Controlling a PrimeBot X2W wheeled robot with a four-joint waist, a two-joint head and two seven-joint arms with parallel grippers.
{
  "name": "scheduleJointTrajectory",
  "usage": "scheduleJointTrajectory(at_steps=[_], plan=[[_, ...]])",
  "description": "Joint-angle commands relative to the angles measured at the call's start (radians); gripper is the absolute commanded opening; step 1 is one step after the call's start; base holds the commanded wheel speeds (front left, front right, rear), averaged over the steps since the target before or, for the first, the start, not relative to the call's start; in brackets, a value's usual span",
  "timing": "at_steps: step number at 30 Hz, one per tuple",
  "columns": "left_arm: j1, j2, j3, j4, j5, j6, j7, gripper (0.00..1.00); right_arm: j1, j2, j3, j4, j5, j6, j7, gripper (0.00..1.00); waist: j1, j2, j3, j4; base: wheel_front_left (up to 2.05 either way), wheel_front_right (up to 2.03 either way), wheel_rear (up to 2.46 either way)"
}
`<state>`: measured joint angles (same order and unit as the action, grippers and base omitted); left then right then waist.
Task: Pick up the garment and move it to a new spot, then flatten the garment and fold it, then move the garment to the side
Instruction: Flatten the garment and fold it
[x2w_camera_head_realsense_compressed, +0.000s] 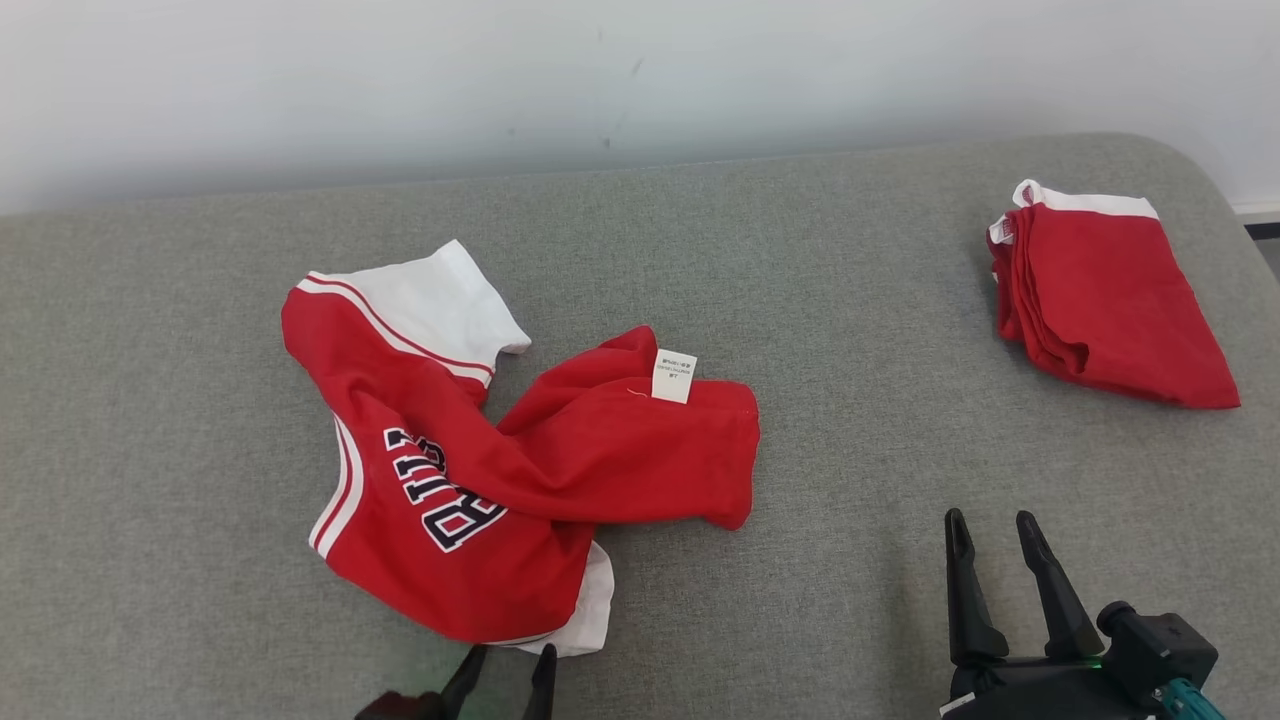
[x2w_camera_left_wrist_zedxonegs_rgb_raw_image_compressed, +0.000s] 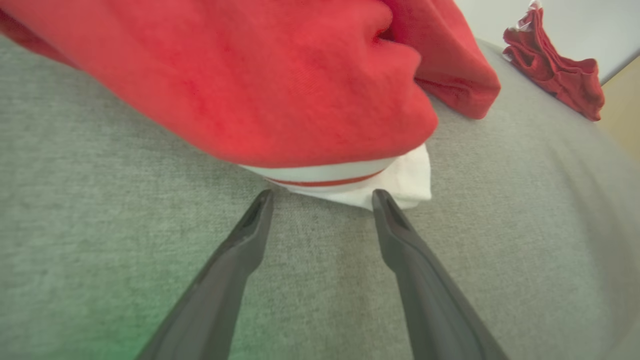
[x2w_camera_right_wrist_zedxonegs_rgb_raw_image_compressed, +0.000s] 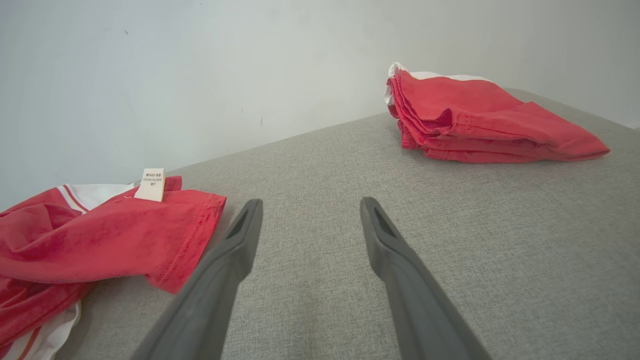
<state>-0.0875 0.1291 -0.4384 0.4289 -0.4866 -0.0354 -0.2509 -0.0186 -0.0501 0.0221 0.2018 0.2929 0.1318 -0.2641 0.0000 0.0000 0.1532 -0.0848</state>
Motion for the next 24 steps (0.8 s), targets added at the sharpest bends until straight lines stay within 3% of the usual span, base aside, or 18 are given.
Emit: scheduleJointTrajectory(at_steps=[1, 4, 5, 6, 7, 8, 17, 24], plan=[[-0.028, -0.01, 0.011, 0.026, -0.008, -0.008, -0.007, 1.0, 0.005, 0.0, 0.0, -0.001, -0.008, -0.003, -0.001, 1.0, 0.0, 0.0, -0.001, -0.001, 0.0, 0.0, 0.0], [-0.059, -0.023, 0.02, 0.076, -0.014, -0.014, -0.01, 1.0, 0.004, 0.0, 0.007, 0.004, -0.011, -0.003, -0.001, 1.0, 0.0, 0.0, -0.004, -0.005, 0.0, 0.0, 0.0], [-0.07, -0.027, 0.028, 0.093, -0.018, -0.014, -0.011, 0.8, 0.005, 0.0, 0.008, 0.006, -0.012, -0.003, -0.001, 1.0, 0.0, 0.0, -0.007, -0.005, 0.0, 0.0, 0.0], [-0.078, -0.03, 0.031, 0.109, -0.018, -0.016, -0.012, 0.25, 0.007, 0.0, 0.009, 0.007, -0.012, -0.003, -0.001, 1.0, 0.0, 0.0, -0.009, -0.007, 0.0, 0.0, 0.0], [-0.078, -0.03, 0.031, 0.109, -0.018, -0.016, -0.012, 0.25, 0.007, 0.0, 0.009, 0.007, -0.012, -0.003, -0.001, 1.0, 0.0, 0.0, -0.009, -0.007, 0.0, 0.0, 0.0], [-0.092, -0.036, 0.042, 0.132, -0.019, -0.023, -0.012, 0.0, 0.013, 0.0, 0.009, 0.01, -0.012, -0.003, -0.001, 1.0, 0.0, 0.0, -0.015, -0.007, 0.0, 0.0, 0.0], [-0.027, -0.025, 0.091, 0.039, -0.005, -0.039, -0.013, 0.0, 0.054, -0.001, -0.011, 0.014, 0.0, -0.003, 0.0, 1.0, 0.0, 0.0, -0.061, 0.033, 0.0, 0.0, 0.0], [0.131, 0.046, 0.1, -0.151, -0.031, 0.002, 0.078, 0.0, 0.073, 0.0, 0.001, 0.019, 0.023, -0.003, -0.001, 1.0, 0.0, 0.0, -0.087, 0.1, 0.0, 0.0, 0.0]])
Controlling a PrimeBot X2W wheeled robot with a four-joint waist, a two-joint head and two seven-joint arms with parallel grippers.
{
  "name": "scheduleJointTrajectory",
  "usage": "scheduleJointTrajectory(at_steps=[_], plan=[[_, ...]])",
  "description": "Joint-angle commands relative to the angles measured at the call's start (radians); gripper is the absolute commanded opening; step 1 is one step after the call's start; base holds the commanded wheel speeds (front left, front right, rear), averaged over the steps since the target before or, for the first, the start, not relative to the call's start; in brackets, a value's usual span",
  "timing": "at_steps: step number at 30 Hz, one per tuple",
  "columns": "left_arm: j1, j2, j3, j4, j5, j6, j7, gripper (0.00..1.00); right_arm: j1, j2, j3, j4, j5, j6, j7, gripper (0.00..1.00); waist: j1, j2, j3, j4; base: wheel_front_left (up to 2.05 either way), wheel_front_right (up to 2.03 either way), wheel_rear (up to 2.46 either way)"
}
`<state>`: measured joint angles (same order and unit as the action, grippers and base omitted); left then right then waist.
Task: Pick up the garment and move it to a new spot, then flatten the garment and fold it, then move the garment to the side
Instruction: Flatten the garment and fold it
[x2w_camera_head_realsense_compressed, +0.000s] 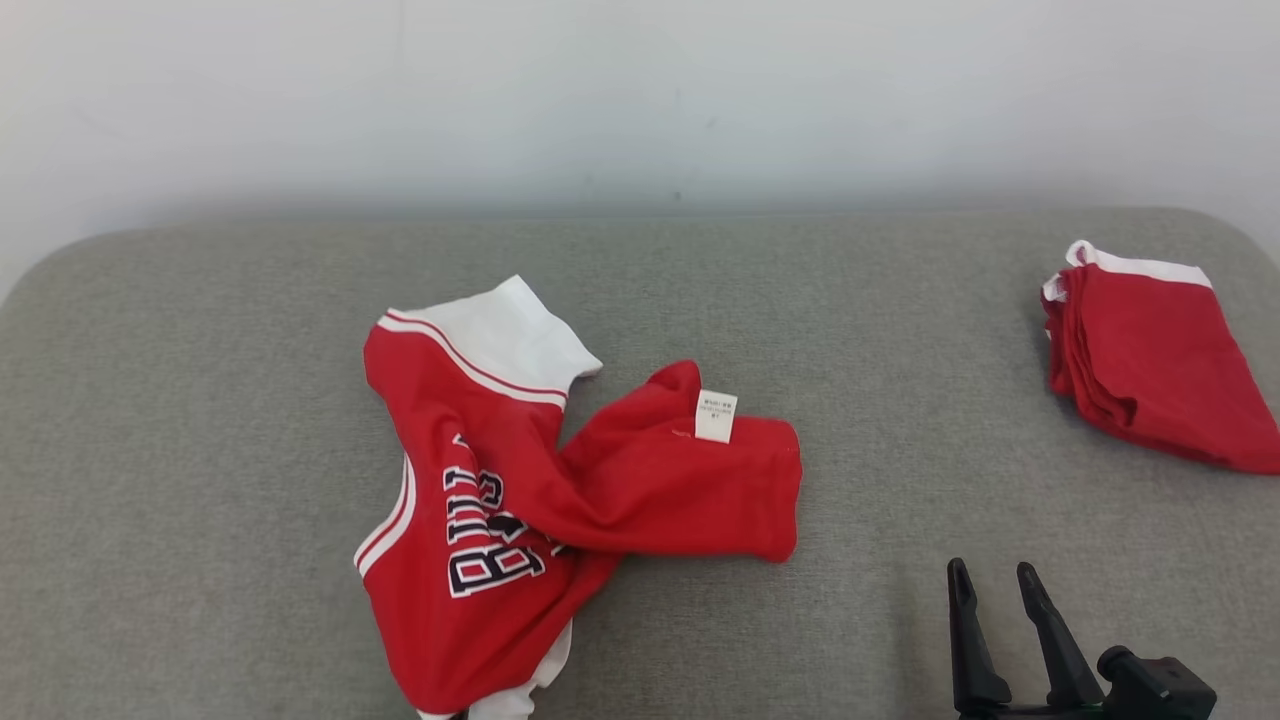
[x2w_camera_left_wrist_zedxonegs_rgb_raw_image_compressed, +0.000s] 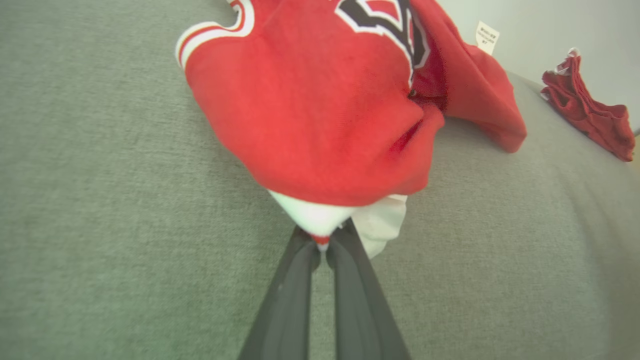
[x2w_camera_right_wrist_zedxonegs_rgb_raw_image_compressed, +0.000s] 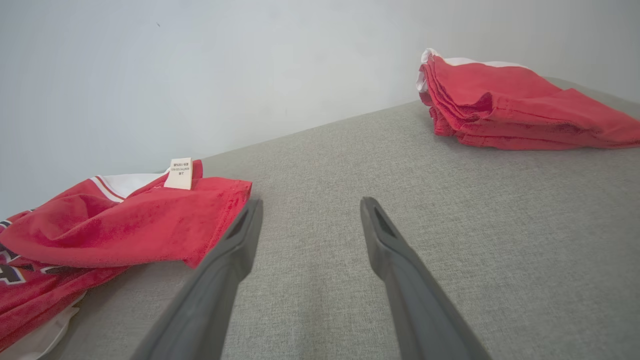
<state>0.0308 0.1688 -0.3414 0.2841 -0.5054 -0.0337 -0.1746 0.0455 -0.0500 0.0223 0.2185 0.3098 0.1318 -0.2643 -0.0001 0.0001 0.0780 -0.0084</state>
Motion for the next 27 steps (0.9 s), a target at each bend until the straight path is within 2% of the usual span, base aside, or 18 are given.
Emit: scheduleJointTrajectory(at_steps=[1, 6, 9, 10, 11, 12, 19, 22, 27], plan=[[0.033, 0.013, 0.002, -0.033, -0.015, 0.008, 0.02, 0.0, 0.009, -0.001, 0.002, 0.002, 0.008, -0.003, 0.0, 1.0, 0.0001, -0.0001, -0.013, 0.03, 0.0, 0.0, 0.0], [0.123, 0.039, 0.016, -0.166, -0.051, 0.044, 0.103, 0.0, 0.013, 0.0, -0.001, 0.002, 0.005, -0.003, 0.0, 1.0, 0.0001, -0.0001, -0.011, 0.054, 0.0, 0.0, 0.0], [0.148, 0.059, 0.012, -0.187, -0.052, 0.054, 0.139, 0.0, 0.015, 0.0, 0.002, 0.008, 0.001, -0.003, 0.0, 1.0, 0.0001, -0.0001, -0.013, 0.063, 0.0, 0.0, 0.0], [0.149, 0.05, 0.015, -0.19, -0.061, 0.051, 0.132, 0.0, 0.016, -0.001, 0.001, 0.008, 0.0, -0.003, 0.0, 1.0, 0.0001, -0.0001, -0.014, 0.065, 0.0, 0.0, 0.0], [0.151, 0.045, 0.016, -0.188, -0.067, 0.051, 0.125, 0.43, 0.016, -0.001, 0.001, 0.009, -0.002, -0.003, 0.0, 1.0, 0.0001, -0.0001, -0.015, 0.066, 0.0, 0.0, 0.0], [0.149, 0.043, 0.014, -0.184, -0.064, 0.045, 0.114, 1.0, 0.015, -0.001, 0.001, 0.01, -0.003, -0.003, 0.0, 1.0, 0.0001, -0.0001, -0.016, 0.066, 0.0, 0.0, 0.0], [0.155, 0.03, 0.02, -0.144, -0.049, 0.038, 0.015, 1.0, 0.015, -0.001, -0.01, 0.008, -0.01, -0.003, 0.0, 1.0, 0.0001, -0.0001, -0.027, 0.072, 0.0, 0.0, 0.0], [0.159, 0.025, 0.044, -0.135, -0.044, 0.045, -0.039, 1.0, 0.017, 0.0, -0.013, 0.006, -0.011, -0.003, 0.0, 1.0, 0.0001, -0.0001, -0.03, 0.079, 0.0, 0.0, 0.0], [0.174, 0.008, 0.106, -0.133, -0.019, 0.033, -0.088, 1.0, 0.014, -0.001, -0.014, 0.008, -0.012, -0.003, 0.0, 1.0, 0.0001, -0.0001, -0.037, 0.089, 0.0, 0.0, 0.0]])
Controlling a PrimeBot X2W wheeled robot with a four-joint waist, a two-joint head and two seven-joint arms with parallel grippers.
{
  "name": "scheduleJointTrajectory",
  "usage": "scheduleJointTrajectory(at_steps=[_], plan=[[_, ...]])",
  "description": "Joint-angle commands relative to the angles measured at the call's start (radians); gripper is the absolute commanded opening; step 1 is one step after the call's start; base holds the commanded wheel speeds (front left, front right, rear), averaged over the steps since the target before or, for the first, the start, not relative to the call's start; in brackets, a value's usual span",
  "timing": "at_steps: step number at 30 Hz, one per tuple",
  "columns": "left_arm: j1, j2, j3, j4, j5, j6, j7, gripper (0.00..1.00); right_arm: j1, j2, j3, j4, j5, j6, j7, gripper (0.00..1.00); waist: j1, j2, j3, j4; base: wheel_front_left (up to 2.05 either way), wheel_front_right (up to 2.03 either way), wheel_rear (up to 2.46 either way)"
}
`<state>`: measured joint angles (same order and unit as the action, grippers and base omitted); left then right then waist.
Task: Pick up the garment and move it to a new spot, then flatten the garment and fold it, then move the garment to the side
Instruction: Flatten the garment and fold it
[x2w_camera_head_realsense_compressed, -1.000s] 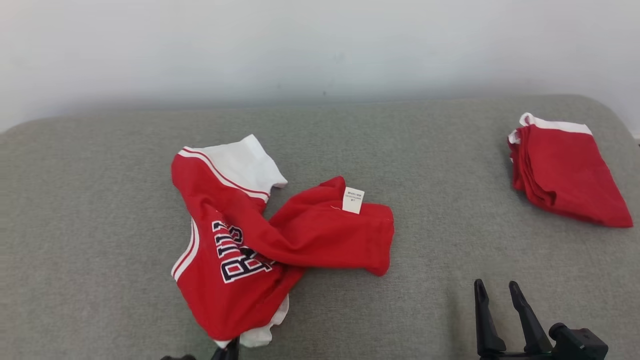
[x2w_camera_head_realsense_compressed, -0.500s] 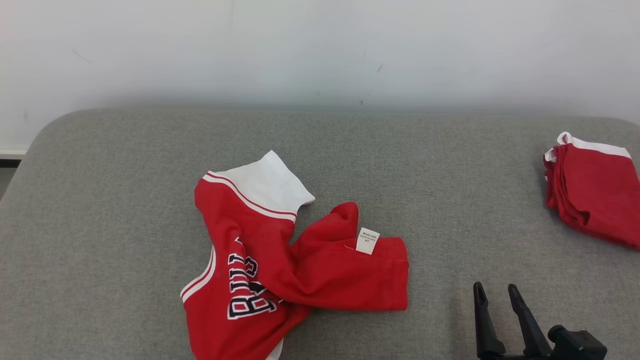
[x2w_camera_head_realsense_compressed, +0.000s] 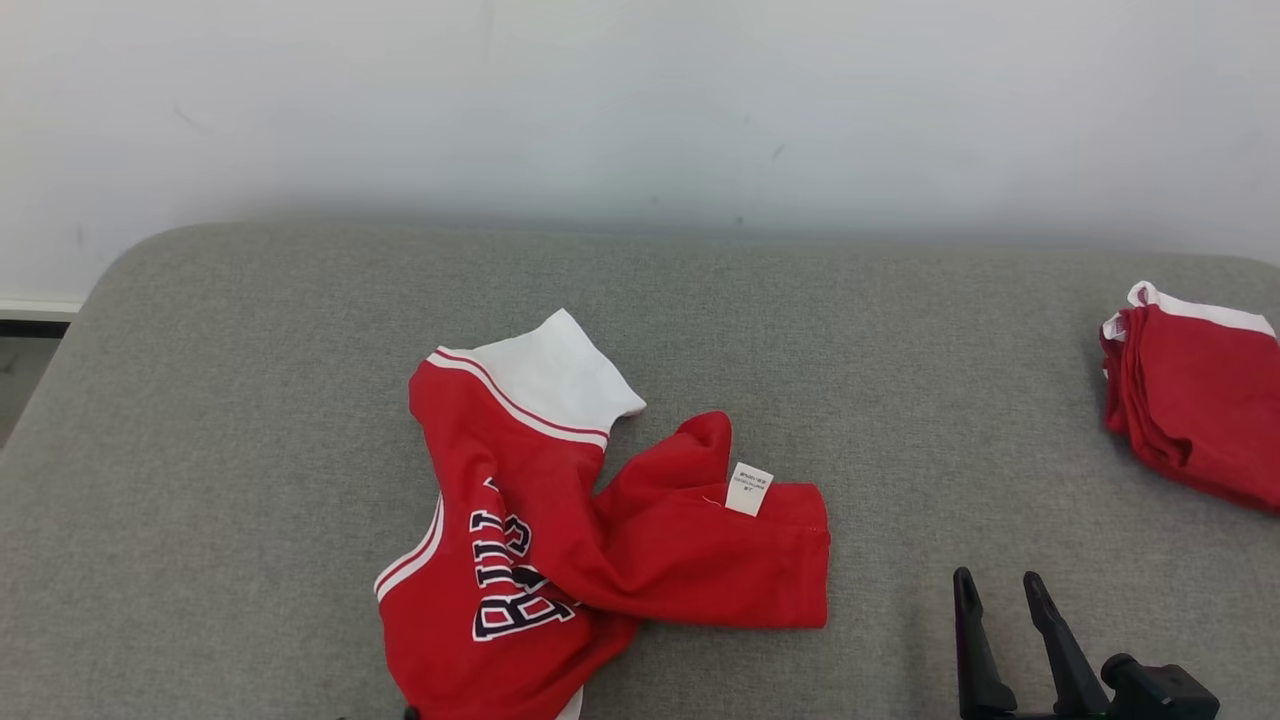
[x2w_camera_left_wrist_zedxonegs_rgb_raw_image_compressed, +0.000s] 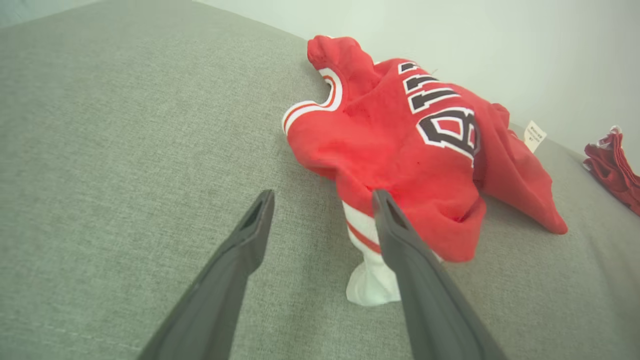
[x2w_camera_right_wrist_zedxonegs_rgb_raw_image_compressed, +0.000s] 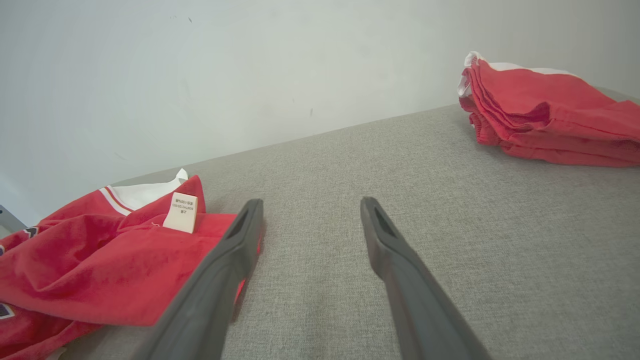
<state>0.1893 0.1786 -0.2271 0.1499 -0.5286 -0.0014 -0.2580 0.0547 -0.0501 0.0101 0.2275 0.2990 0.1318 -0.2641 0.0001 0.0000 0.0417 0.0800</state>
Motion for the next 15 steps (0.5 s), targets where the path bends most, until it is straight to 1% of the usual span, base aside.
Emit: scheduleJointTrajectory(at_steps=[1, 4, 9, 15], plan=[[0.017, -0.006, 0.008, -0.006, 0.012, -0.006, -0.006, 1.0, 0.003, 0.0, -0.001, -0.002, -0.002, -0.003, -0.001, 1.0, -0.0001, 0.0, -0.002, 0.003, 0.0, 0.0, 0.0], [0.014, -0.036, 0.083, -0.051, 0.054, -0.023, -0.007, 1.0, 0.002, 0.0, -0.003, -0.004, -0.006, -0.003, -0.001, 1.0, -0.0001, 0.0, -0.003, 0.008, 0.0, 0.0, 0.0], [-0.018, -0.075, 0.17, -0.096, 0.187, -0.06, -0.007, 1.0, -0.006, 0.0, 0.007, 0.006, -0.009, -0.003, -0.001, 1.0, -0.0001, 0.0, -0.009, 0.021, 0.0, 0.0, 0.0], [-0.051, -0.113, 0.235, -0.069, 0.262, -0.096, -0.007, 1.0, -0.04, -0.001, 0.062, 0.103, 0.016, -0.003, -0.001, 1.0, -0.0001, 0.0, -0.027, 0.031, 0.0, 0.0, 0.0]])
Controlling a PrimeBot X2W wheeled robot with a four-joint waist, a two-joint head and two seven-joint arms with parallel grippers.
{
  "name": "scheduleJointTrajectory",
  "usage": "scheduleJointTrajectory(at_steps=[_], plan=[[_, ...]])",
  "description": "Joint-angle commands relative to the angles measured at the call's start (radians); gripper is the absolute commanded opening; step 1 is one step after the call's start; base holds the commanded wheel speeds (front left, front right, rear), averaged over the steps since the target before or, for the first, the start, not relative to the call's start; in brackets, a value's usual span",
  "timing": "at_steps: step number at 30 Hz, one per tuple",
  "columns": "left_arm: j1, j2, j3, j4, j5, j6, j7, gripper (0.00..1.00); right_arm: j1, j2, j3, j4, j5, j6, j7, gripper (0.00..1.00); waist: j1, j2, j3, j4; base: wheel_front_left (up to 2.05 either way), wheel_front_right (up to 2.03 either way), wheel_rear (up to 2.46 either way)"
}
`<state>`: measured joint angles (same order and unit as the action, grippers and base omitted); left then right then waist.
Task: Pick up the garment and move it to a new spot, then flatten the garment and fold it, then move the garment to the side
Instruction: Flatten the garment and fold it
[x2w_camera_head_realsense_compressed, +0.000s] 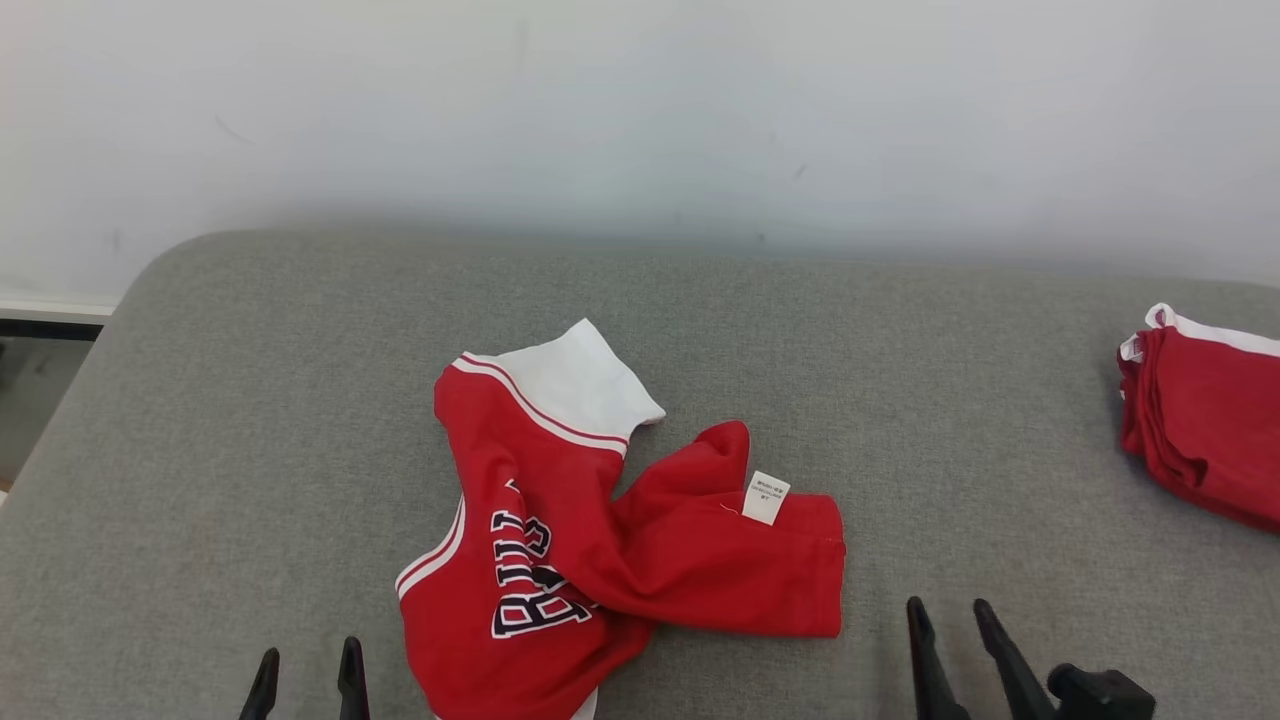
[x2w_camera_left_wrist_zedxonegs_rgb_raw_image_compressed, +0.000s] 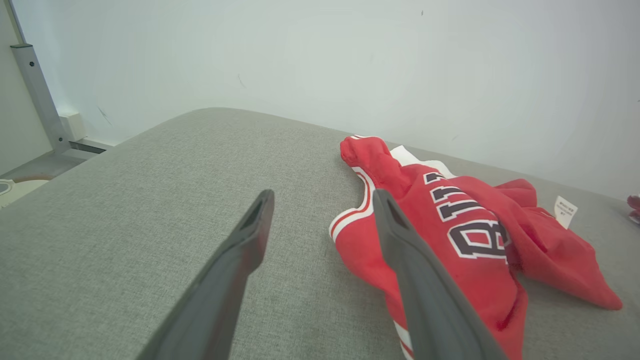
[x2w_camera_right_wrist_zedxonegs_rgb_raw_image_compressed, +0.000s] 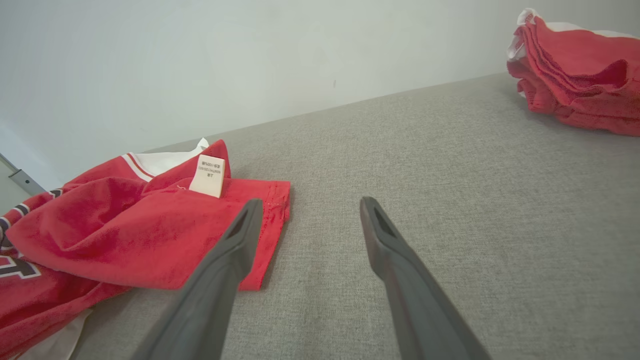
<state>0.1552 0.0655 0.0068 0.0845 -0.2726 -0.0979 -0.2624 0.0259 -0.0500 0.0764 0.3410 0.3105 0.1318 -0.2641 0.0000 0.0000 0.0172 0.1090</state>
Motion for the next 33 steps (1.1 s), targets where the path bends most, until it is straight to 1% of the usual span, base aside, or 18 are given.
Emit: scheduleJointTrajectory(at_steps=[1, 3, 4, 8, 9, 10, 14, 16, 17, 18, 19, 20, 24, 28, 33], plan=[[-0.021, -0.004, 0.006, 0.004, 0.015, -0.005, -0.002, 1.0, -0.021, -0.001, 0.008, 0.013, 0.01, -0.002, -0.001, 1.0, 0.0, 0.0, -0.003, 0.003, 0.0, 0.0, 0.0], [-0.024, -0.01, 0.012, 0.016, 0.022, -0.012, -0.002, 1.0, -0.056, 0.0, 0.027, 0.066, 0.017, -0.003, -0.001, 1.0, 0.0, 0.0, -0.006, 0.008, 0.0, 0.0, 0.0], [-0.036, -0.012, 0.014, 0.029, 0.029, -0.016, -0.002, 1.0, -0.1, -0.001, 0.042, 0.125, 0.02, -0.003, -0.001, 1.0, 0.0, 0.0, -0.006, 0.017, 0.0, 0.0, 0.0], [-0.057, -0.016, 0.001, 0.05, 0.038, -0.024, -0.002, 1.0, -0.209, -0.001, 0.064, 0.262, 0.041, -0.003, -0.001, 1.0, 0.0, 0.0, 0.001, 0.044, 0.0, 0.0, 0.0], [-0.064, -0.015, -0.011, 0.053, 0.024, -0.027, -0.002, 1.0, -0.263, -0.001, 0.068, 0.335, 0.041, -0.003, -0.001, 1.0, 0.0, 0.0, 0.005, 0.06, 0.0, 0.0, 0.0], [-0.069, -0.015, -0.018, 0.055, 0.019, -0.028, -0.002, 1.0, -0.289, 0.0, 0.067, 0.361, 0.049, -0.003, -0.001, 1.0, 0.0, 0.0, 0.008, 0.068, 0.0, 0.0, 0.0], [-0.084, -0.015, -0.04, 0.059, 0.0, -0.03, -0.002, 1.0, -0.371, -0.001, 0.072, 0.485, 0.053, -0.003, 0.0, 1.0, 0.0, 0.0, 0.023, 0.101, 0.0, 0.0, 0.0], [-0.09, -0.015, -0.049, 0.062, -0.003, -0.03, -0.002, 1.0, -0.394, -0.001, 0.076, 0.581, 0.044, -0.003, -0.001, 1.0, 0.0, 0.0, 0.029, 0.116, 0.0, 0.0, 0.0], [-0.095, -0.015, -0.053, 0.063, -0.002, -0.03, -0.002, 1.0, -0.413, 0.0, 0.075, 0.61, 0.044, -0.002, -0.001, 1.0, 0.0, 0.0, 0.032, 0.122, 0.0, 0.0, 0.0], [-0.1, -0.015, -0.054, 0.061, -0.007, -0.029, -0.002, 1.0, -0.431, -0.001, 0.075, 0.63, 0.051, -0.003, 0.0, 0.7, 0.0, 0.0, 0.033, 0.128, 0.0, 0.0, 0.0], [-0.102, -0.015, -0.056, 0.06, -0.008, -0.028, -0.002, 1.0, -0.445, 0.0, 0.072, 0.618, 0.045, -0.002, -0.001, 0.33, 0.0, 0.0, 0.035, 0.132, 0.0, 0.0, 0.0], [-0.1, -0.015, -0.056, 0.057, -0.009, -0.027, -0.002, 1.0, -0.45, 0.0, 0.057, 0.593, 0.029, -0.003, -0.001, 0.0, 0.0, 0.0, 0.036, 0.133, 0.0, 0.0, 0.0], [-0.086, -0.016, -0.051, 0.051, -0.013, -0.018, -0.002, 1.0, -0.397, -0.001, 0.038, 0.54, -0.014, -0.003, -0.001, 0.0, 0.0, 0.0, 0.034, 0.125, 0.0, 0.0, 0.0], [-0.074, -0.015, -0.048, 0.051, -0.017, -0.016, -0.002, 1.0, -0.387, -0.001, 0.023, 0.492, -0.025, -0.003, -0.001, 0.0, 0.0, 0.0, 0.027, 0.11, 0.0, 0.0, 0.0], [-0.082, -0.015, -0.05, 0.052, -0.024, -0.014, -0.002, 1.0, -0.372, -0.01, -0.024, 0.407, -0.042, -0.003, -0.001, 0.0, 0.0, 0.0, 0.024, 0.091, 0.0, 0.0, 0.0]])
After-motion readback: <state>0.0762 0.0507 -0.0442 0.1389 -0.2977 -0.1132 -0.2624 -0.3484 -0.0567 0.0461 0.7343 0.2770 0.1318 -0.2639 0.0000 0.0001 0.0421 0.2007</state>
